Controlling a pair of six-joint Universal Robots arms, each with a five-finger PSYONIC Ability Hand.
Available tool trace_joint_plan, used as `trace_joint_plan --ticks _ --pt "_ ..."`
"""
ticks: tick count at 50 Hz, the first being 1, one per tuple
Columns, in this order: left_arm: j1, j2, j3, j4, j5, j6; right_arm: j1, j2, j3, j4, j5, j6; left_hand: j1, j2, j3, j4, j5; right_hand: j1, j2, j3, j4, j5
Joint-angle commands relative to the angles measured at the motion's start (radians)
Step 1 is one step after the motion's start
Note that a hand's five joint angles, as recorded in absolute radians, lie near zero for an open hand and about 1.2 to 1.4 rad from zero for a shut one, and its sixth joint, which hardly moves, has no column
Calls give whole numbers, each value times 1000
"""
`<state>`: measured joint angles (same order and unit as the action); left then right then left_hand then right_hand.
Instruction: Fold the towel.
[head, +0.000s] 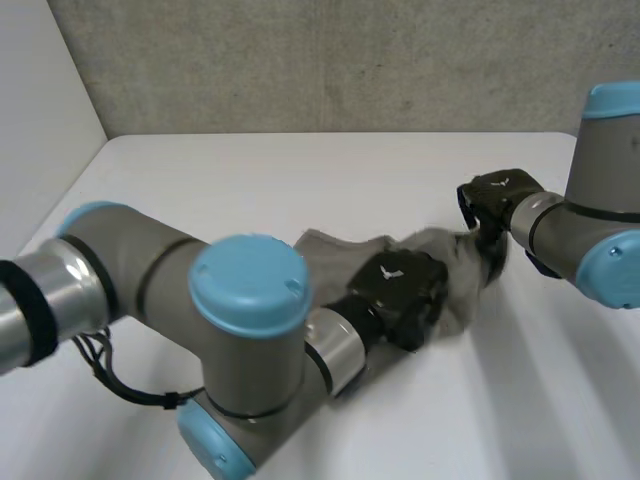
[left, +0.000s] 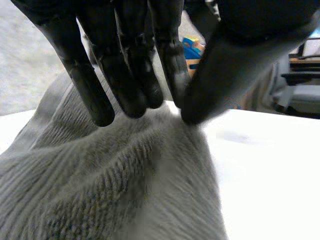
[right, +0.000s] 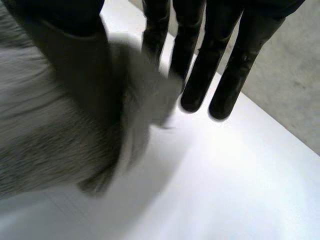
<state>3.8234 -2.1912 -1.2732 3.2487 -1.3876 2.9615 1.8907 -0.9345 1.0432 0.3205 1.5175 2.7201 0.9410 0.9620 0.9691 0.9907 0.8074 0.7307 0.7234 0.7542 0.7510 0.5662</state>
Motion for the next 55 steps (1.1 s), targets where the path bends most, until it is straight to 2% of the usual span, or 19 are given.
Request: trace_joint_plan --ticks 1,5,7,10,15,16,18,21,23,27,29,31,33,35,40,50,55 --pt "-22 39 -9 -4 1 -1 5 -70 81 -105 41 -2 -471 -492 -499 -521 -512 -556 -549 -580 -577 -566" --pt "-1 97 -22 -4 -1 -1 7 -148 129 -153 38 -2 -563 -584 -591 -613 -604 -556 -549 -580 -577 -566" --pt "63 148 -52 -4 1 1 5 -217 171 -193 33 -3 -613 -634 -641 -662 -654 -556 -549 -580 -577 -566" --pt "101 171 -66 -4 7 1 5 -245 190 -202 27 -5 -636 -657 -665 -686 -677 -556 -549 -580 -577 -566" --pt "214 255 -139 -4 13 10 25 -351 253 -192 -38 -14 -645 -666 -673 -695 -686 -556 -549 -580 -577 -566" --pt "214 255 -140 -4 13 10 25 -351 253 -192 -39 -14 -645 -666 -673 -695 -686 -556 -549 -580 -577 -566" --pt "287 284 -181 -1 15 22 47 -372 276 -167 -80 -20 -642 -663 -670 -692 -683 -556 -549 -580 -577 -566" --pt "331 291 -196 -1 16 27 68 -374 282 -147 -100 -29 -639 -660 -667 -689 -680 -556 -549 -580 -577 -566" --pt "396 289 -210 -1 18 34 129 -366 282 -104 -123 -51 -636 -657 -665 -686 -677 -546 -539 -570 -566 -556" --pt "436 275 -213 0 18 53 203 -357 284 -77 -131 -79 -636 -657 -665 -686 -677 -490 -483 -514 -510 -500" --pt "455 258 -212 0 18 77 234 -346 285 -73 -132 -91 -633 -655 -662 -683 -674 -461 -453 -484 -481 -471" --pt "491 193 -198 -1 30 152 287 -325 299 -81 -135 -118 -628 -649 -656 -677 -669 -394 -386 -417 -414 -404" --pt "507 167 -190 -3 51 195 315 -311 307 -90 -134 -131 -625 -646 -653 -674 -666 -367 -360 -391 -387 -377" --pt "516 127 -178 -6 116 263 370 -273 316 -121 -135 -154 -625 -646 -653 -674 -666 -343 -336 -367 -364 -353" --pt "521 71 -170 -7 191 289 427 -202 336 -202 -128 -180 -625 -646 -653 -674 -666 -332 -324 -355 -352 -342" --pt "516 5 -169 -4 197 295 464 -63 328 -305 -103 -238 -619 -640 -647 -669 -660 -323 -315 -346 -343 -333" --pt "513 -32 -149 -6 196 297 484 12 301 -314 -25 -258 -560 -581 -589 -610 -601 -261 -254 -285 -282 -271"
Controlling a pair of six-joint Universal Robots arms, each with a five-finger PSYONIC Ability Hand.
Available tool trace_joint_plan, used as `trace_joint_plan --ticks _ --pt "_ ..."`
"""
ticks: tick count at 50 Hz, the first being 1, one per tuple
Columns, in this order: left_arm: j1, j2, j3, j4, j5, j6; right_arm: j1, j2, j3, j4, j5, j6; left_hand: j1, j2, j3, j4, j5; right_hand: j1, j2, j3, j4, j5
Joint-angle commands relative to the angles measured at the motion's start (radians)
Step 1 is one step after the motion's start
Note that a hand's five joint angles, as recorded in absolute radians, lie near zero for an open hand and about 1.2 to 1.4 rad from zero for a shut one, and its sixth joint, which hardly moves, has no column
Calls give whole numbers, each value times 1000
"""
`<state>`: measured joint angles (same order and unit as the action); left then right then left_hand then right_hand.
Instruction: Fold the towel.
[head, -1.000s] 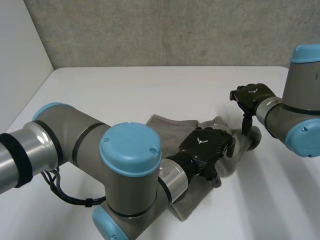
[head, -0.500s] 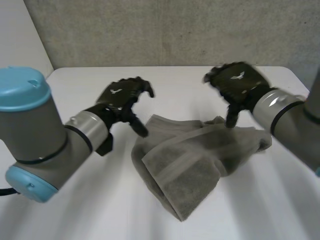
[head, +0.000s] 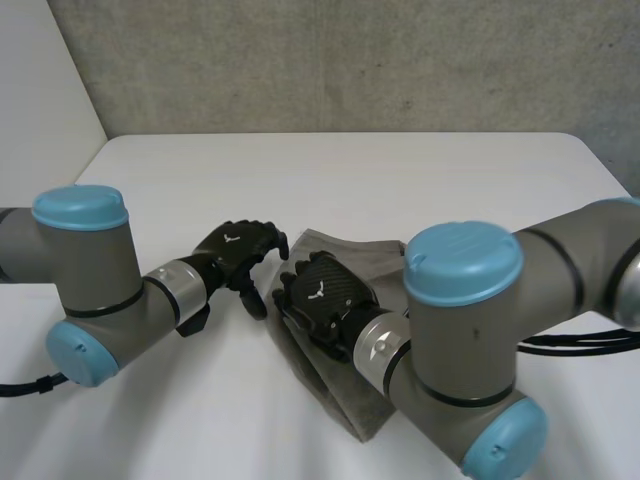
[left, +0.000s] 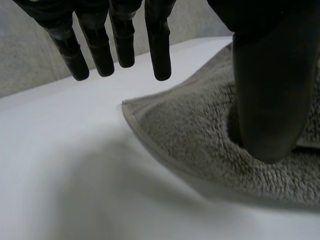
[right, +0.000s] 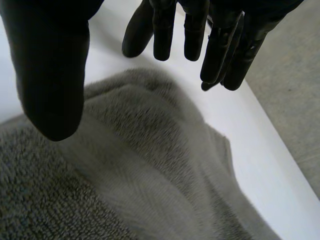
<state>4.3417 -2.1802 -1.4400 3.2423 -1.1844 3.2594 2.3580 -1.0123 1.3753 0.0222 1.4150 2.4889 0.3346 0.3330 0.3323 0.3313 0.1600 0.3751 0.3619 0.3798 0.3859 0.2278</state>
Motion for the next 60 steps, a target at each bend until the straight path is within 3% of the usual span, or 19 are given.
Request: trace_joint_plan --ticks 1,14,16,17,19,21,27,36,41,51,55,58,60 --pt "-5 -43 18 1 -7 -1 17 90 -32 -16 78 -27 46 48 49 50 46 94 108 90 84 67" --pt "-65 -75 23 1 -3 -3 17 143 -44 -93 124 -64 386 388 389 390 386 244 257 239 233 217" --pt "-76 -78 23 1 -4 -3 14 127 -33 -97 125 -65 439 441 441 442 439 635 649 631 625 608" --pt "-76 -78 23 1 -4 -3 14 127 -33 -97 125 -65 440 441 442 443 440 638 651 633 627 610" --pt "-96 -79 21 -1 -4 -3 1 88 -18 -108 137 -56 533 535 535 536 533 968 981 963 957 941" --pt "-103 -79 21 -1 -4 -3 -2 49 1 -116 148 -55 589 590 591 592 589 1021 1034 1016 1010 993" --pt "-117 -78 30 5 -9 -3 -26 -97 79 -110 151 -47 765 767 767 768 765 1021 1034 1016 1010 994" --pt "-117 -95 58 1 -41 -4 -131 -186 166 -36 147 -65 1032 1034 1034 1035 1032 1021 1034 1016 1010 994" --pt "-116 -86 55 -13 -67 -4 -209 -223 215 56 128 -79 1062 1063 1064 1065 1062 1021 1034 1016 1010 994" --pt "-114 23 62 -169 -75 0 -215 -246 196 226 108 -136 1062 1063 1064 1065 1062 1021 1034 1016 1010 994" --pt "-106 46 201 -193 -93 -7 -217 -258 97 170 102 -116 1062 1063 1064 1065 1062 1021 1034 1016 1010 994" --pt "-102 48 277 -196 -119 -10 -221 -266 -24 28 99 -64 1062 1063 1064 1065 1062 1021 1034 1016 1010 994" --pt "-96 59 437 -197 -208 -38 -265 -310 -112 -179 101 28 1062 1063 1064 1065 1062 1021 1034 1016 1010 994"
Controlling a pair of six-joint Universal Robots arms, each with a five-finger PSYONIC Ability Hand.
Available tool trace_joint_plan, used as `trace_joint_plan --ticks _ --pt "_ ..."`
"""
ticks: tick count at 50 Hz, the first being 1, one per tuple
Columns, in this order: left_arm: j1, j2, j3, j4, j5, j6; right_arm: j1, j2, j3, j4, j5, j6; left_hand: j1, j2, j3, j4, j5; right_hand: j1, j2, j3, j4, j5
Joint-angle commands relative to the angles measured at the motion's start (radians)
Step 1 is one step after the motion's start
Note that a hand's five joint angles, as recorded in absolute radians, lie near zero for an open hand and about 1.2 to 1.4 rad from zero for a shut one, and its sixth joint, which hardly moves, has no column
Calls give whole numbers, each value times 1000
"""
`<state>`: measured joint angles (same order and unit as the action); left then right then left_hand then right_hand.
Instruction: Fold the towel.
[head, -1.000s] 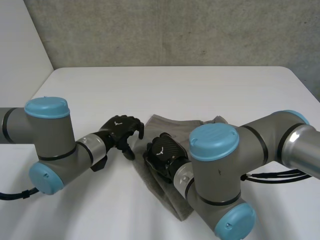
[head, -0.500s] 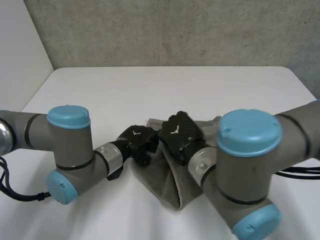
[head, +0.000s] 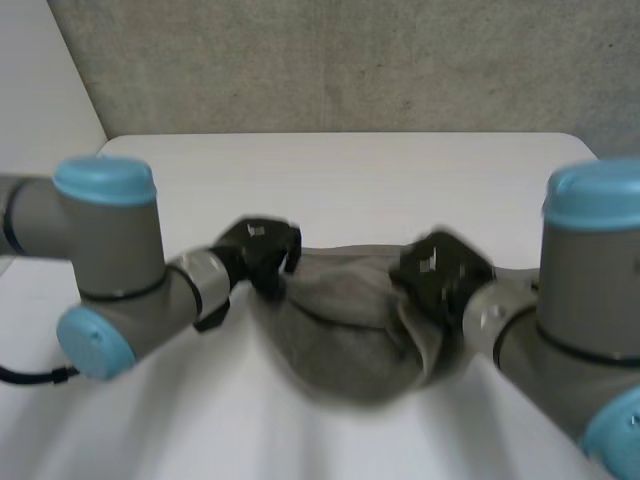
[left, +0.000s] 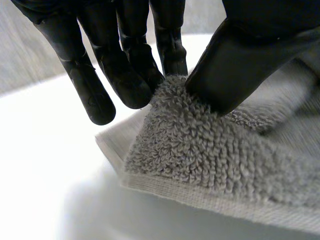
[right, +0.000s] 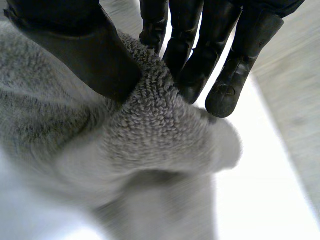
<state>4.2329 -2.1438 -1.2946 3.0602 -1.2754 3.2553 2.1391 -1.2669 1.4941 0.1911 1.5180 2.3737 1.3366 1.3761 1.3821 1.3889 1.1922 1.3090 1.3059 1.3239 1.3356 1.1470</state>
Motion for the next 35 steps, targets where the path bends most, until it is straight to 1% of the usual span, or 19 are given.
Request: trace_joint_plan --ticks 1,3,4,6,9,11,12,13,14,15,17,19,20,22,23,25,26,28,35 --pt "13 22 293 -15 -117 -34 -47 -55 -232 -349 -2 144 60 20 14 7 30 87 90 72 61 75" --pt "27 51 435 -2 -217 -147 -118 -133 -253 -566 -18 301 60 20 14 7 30 87 90 72 61 75" --pt "27 51 436 -1 -217 -147 -119 -134 -253 -567 -18 302 60 20 14 7 30 87 90 72 61 75" --pt "58 99 523 25 -268 -300 -165 -173 -264 -683 -71 457 60 20 14 7 30 87 90 72 61 75" --pt "81 122 535 38 -266 -373 -183 -177 -275 -664 -120 510 60 20 14 7 30 87 90 72 61 75" --pt "117 137 523 51 -260 -472 -217 -169 -302 -534 -236 541 60 20 14 7 30 87 90 72 61 75" --pt "118 137 523 51 -260 -473 -217 -169 -302 -533 -237 541 60 20 14 7 30 87 90 72 61 75" --pt "133 139 502 48 -251 -485 -231 -160 -302 -448 -301 542 60 20 14 7 30 87 90 72 61 75" --pt "145 143 462 42 -237 -479 -234 -142 -296 -380 -356 536 60 20 14 7 30 87 90 72 61 75" --pt "145 143 462 42 -237 -479 -234 -141 -296 -380 -357 536 60 20 14 7 30 87 90 72 61 75" --pt "179 148 320 31 -193 -459 -237 -118 -282 -314 -407 526 60 20 14 7 30 87 90 72 61 75" --pt "194 162 229 29 -162 -441 -248 -97 -215 -227 -504 471 60 20 14 7 30 87 90 72 61 75" --pt "194 162 229 29 -162 -440 -248 -97 -215 -226 -504 470 60 20 14 7 30 87 90 72 61 75" --pt "213 208 38 28 -93 -390 -263 -97 -126 -181 -561 360 60 20 14 7 30 87 90 72 61 75" --pt "213 208 37 28 -93 -390 -263 -97 -126 -180 -561 360 60 20 14 7 30 87 90 72 61 75" --pt "213 238 -153 34 -32 -335 -313 -97 -33 -157 -576 245 60 20 14 7 30 87 90 72 61 75" --pt "213 239 -153 34 -32 -335 -314 -97 -32 -157 -576 245 60 20 14 7 30 87 90 72 61 75" --pt "199 258 -302 42 5 -274 -352 -97 33 -139 -581 170 60 20 14 7 30 87 90 72 61 75" --pt "193 275 -426 46 10 -195 -367 -89 77 -137 -565 131 60 20 14 7 30 87 90 72 61 75"
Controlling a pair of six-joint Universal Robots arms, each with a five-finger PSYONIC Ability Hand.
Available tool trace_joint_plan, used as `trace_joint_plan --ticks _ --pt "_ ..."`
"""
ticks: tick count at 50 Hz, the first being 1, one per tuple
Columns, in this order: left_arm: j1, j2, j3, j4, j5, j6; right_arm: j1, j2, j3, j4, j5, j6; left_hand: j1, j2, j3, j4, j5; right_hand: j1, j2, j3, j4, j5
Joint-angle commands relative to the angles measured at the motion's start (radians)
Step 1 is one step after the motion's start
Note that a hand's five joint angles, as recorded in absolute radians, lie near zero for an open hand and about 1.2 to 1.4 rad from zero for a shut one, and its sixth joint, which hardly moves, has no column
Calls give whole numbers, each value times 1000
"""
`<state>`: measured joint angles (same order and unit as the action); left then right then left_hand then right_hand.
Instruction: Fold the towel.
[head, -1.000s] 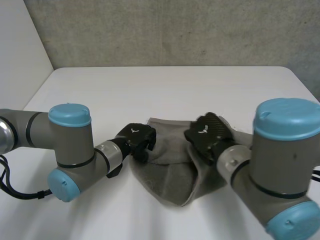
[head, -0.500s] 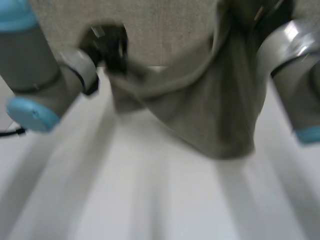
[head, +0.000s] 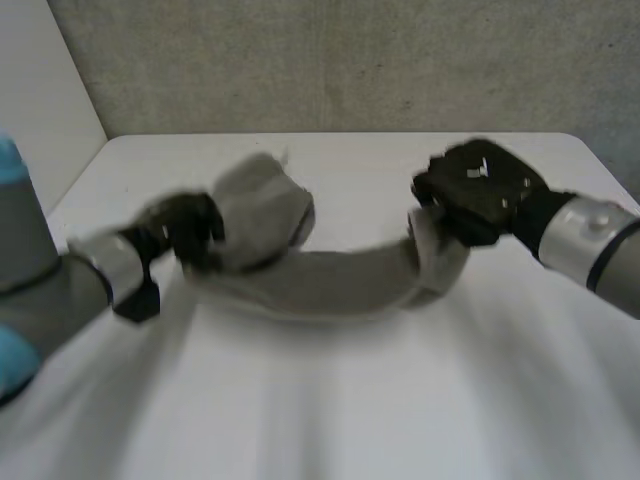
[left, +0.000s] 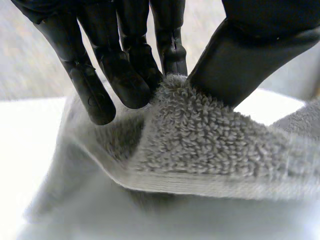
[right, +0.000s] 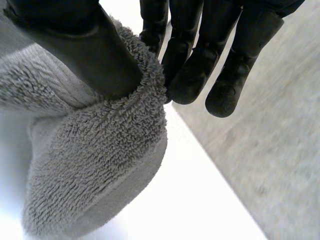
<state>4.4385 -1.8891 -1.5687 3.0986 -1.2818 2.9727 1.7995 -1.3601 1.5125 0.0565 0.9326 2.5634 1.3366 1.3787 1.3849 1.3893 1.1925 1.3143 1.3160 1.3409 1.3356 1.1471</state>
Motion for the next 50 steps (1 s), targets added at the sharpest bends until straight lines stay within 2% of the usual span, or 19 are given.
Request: trace_joint_plan --ticks 1,5,7,14,22,26,27,29,34,38,43,46,48,49,50 --pt "-10 22 -156 8 15 91 -31 4 58 -4 23 -52 60 18 11 7 29 82 80 55 61 75" --pt "1 22 -154 5 12 92 -43 1 58 -4 51 -46 60 18 11 7 29 82 80 55 61 75" --pt "1 28 -148 0 10 91 -43 1 57 -3 99 -37 60 18 11 7 29 82 80 55 61 75" --pt "-7 99 -156 -17 13 88 -40 -5 61 9 135 -8 60 18 11 7 29 82 80 55 61 75" --pt "5 261 -128 -114 21 97 -49 -94 -8 272 156 -5 60 18 11 7 29 82 80 55 61 75" --pt "36 364 14 -214 22 97 -45 -180 -125 365 173 27 60 18 11 7 29 82 80 55 61 75" --pt "36 364 15 -215 22 97 -45 -180 -126 365 173 27 60 18 11 7 29 82 80 55 61 75" --pt "42 392 143 -303 27 95 -46 -243 -233 393 201 102 60 18 11 7 29 82 80 55 61 75" --pt "44 393 292 -367 29 92 -48 -263 -360 437 209 176 60 18 11 7 29 82 80 55 61 75" --pt "44 360 329 -367 25 92 -48 -225 -384 485 215 173 60 18 11 7 29 82 80 55 61 75" --pt "38 145 367 -370 18 95 7 -7 -402 523 224 117 60 18 11 7 29 82 80 55 61 75" --pt "35 87 386 -371 15 97 29 39 -407 528 233 89 60 18 11 7 29 82 80 55 61 75" --pt "32 -55 459 -376 12 95 61 135 -440 530 285 38 60 18 11 7 29 82 80 55 61 75" --pt "32 -56 460 -376 12 95 61 136 -440 530 285 38 60 18 11 7 29 82 80 55 61 75" --pt "27 -123 511 -385 12 95 76 194 -475 530 320 21 60 18 11 7 29 82 80 55 61 75"
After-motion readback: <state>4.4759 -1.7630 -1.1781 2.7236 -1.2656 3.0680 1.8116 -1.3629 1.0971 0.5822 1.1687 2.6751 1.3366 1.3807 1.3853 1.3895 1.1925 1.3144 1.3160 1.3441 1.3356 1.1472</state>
